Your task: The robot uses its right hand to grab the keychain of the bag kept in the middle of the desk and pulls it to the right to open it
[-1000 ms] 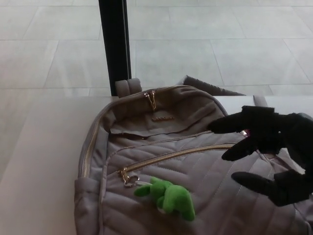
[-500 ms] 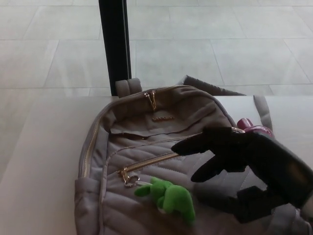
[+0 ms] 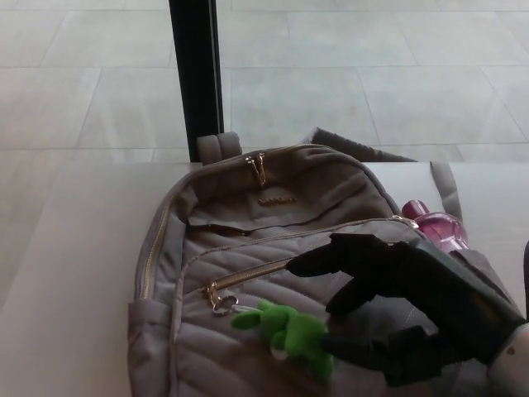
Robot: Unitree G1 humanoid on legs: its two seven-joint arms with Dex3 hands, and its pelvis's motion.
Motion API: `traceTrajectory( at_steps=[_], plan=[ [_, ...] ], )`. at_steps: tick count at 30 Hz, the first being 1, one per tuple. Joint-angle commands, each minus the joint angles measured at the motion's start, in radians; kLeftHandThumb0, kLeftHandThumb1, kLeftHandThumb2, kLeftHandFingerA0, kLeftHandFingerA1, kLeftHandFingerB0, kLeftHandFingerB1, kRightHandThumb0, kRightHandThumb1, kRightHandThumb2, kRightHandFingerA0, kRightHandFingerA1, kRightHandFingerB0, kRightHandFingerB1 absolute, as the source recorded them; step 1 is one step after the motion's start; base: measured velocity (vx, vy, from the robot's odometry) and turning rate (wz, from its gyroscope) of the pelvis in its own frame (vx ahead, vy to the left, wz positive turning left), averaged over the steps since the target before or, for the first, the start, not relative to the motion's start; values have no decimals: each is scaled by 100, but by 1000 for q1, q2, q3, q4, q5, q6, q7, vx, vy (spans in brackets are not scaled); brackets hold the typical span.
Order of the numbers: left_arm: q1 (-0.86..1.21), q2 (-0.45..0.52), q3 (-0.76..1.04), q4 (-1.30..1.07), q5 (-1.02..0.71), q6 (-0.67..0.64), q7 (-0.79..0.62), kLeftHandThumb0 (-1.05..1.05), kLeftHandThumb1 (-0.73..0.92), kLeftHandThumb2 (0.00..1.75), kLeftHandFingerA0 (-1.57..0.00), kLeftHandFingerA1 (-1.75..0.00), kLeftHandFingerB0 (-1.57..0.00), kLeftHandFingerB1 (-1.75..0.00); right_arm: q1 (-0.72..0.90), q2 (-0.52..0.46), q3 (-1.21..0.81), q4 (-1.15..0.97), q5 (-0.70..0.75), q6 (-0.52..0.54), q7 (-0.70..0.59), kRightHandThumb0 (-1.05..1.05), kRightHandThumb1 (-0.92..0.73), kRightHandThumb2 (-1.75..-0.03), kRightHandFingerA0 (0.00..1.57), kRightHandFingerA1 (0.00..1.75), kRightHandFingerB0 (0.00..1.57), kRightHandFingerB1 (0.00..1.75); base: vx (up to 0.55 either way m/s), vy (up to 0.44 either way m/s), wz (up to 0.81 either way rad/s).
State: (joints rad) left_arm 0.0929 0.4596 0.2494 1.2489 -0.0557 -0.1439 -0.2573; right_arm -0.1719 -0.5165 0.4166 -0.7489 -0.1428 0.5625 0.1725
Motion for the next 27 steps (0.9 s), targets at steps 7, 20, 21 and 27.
traceTrajectory(
  at_steps=[7,20,21,27],
  plan=[
    [5,29,-34,3,27,-60,11,-64,59,58,-62,-59,-58,-45,88,-47,168,-16,-400,-30,-75,-81,-74,-63,71,72,46,40,0,0,0],
    [4,33,-71,-13,52,-78,33,-66,66,60,-61,-55,-52,-43,104,-77,280,-8,-644,44,26,-91,-74,-63,69,91,29,36,0,0,0],
    [4,32,-62,-14,40,-77,26,-67,65,60,-61,-57,-54,-45,110,-76,275,3,-667,48,20,-91,-70,-63,64,117,27,37,0,0,0],
    [1,32,-65,-22,40,-61,34,-66,67,60,-62,-58,-54,-44,129,-78,256,71,-796,76,4,-82,-58,-62,64,150,30,36,0,0,0]
  ],
)
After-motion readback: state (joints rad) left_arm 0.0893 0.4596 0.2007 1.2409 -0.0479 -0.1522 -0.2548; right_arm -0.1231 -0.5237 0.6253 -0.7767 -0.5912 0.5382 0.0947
